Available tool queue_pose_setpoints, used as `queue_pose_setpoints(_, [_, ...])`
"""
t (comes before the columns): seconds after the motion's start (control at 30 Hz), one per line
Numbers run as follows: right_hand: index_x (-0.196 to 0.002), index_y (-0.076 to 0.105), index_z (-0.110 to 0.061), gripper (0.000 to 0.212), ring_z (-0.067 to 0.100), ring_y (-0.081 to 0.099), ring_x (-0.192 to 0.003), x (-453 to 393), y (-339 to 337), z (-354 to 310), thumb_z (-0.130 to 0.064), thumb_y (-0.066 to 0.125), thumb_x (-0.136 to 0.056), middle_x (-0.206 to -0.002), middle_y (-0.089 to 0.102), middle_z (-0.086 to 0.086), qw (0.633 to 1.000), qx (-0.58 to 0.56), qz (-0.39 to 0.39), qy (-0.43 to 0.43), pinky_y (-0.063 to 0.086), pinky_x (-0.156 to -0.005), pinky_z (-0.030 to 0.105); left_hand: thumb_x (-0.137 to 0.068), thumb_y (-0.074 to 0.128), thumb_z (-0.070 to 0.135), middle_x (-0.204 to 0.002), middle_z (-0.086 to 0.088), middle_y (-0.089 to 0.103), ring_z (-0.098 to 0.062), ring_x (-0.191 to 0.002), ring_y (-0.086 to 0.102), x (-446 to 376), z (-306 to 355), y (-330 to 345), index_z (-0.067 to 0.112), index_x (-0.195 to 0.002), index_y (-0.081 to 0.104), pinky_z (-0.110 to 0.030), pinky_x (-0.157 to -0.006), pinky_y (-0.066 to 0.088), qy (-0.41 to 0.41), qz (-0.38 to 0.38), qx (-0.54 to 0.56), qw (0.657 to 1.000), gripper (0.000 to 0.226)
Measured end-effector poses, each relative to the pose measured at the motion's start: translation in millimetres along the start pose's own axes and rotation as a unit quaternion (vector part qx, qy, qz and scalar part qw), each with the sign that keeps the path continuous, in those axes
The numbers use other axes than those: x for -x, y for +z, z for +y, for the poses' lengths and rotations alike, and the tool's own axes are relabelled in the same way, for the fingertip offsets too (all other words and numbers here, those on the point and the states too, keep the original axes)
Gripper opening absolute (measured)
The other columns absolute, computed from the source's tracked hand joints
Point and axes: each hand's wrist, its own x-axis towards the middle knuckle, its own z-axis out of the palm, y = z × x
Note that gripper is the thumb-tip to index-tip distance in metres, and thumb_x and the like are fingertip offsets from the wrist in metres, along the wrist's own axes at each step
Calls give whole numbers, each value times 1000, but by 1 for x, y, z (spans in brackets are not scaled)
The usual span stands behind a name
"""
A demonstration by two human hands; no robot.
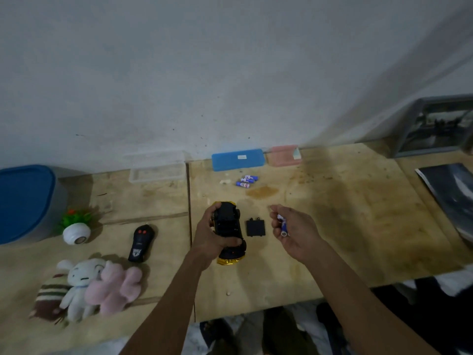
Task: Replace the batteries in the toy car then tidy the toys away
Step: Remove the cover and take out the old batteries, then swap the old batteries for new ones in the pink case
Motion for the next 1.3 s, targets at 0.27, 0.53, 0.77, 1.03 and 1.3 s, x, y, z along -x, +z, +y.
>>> queue_pose_setpoints(0.27, [-108, 70, 3, 22, 13, 51, -59, -50, -11, -11, -11, 65, -91, -87, 65, 9, 999, 18, -8, 40, 41, -49, 23, -53, 94, -8, -135, 3, 51, -25, -121, 51, -35, -23, 20, 27, -143, 45, -51, -97, 53, -34, 43, -90, 994, 108])
queue_pose_setpoints(0.53, [-111, 69, 0, 23, 15, 57, -65, -70, -6, -17, -10, 65, -91, -98, 70, 15, 996, -22, -31, 82, 48, -58, 24, -45, 100, 27, -124, 17, 58, -9, -112, 60, -44, -38, 9, 34, -138, 45, -49, -97, 54, -16, 31, -172, 984, 108])
queue_pose_setpoints(0.77, [-111, 68, -5, 24, 16, 55, -61, -62, -6, -12, -19, 68, -91, -87, 65, 10, 998, 0, -12, 63, 48, -51, 26, -67, 93, 30, -150, -10, 29, -33, -138, 36, -40, -30, -6, 30, -156, 24, -50, -115, 37, -29, -4, -321, 947, 113])
queue_pose_setpoints(1.03, [-95, 58, -19, 9, 13, 46, -56, -81, -31, -31, -26, 56, -100, -74, 53, 1, 999, 34, 26, -15, 35, -46, 26, -79, 77, 55, -163, -16, 23, -32, -153, 9, -51, -25, 4, 27, -153, 37, -52, -119, 22, 22, 66, -430, 900, 89])
queue_pose_setpoints(1.3, [-89, 53, -19, 11, 14, 48, -54, -160, -53, -88, -17, 57, -99, -75, 55, 2, 994, 75, 24, -74, 32, -42, 21, -85, 63, 42, -132, -14, 62, -35, -125, 53, -130, 28, 101, 7, -132, 61, -48, -105, 45, 199, 111, -414, 881, 59])
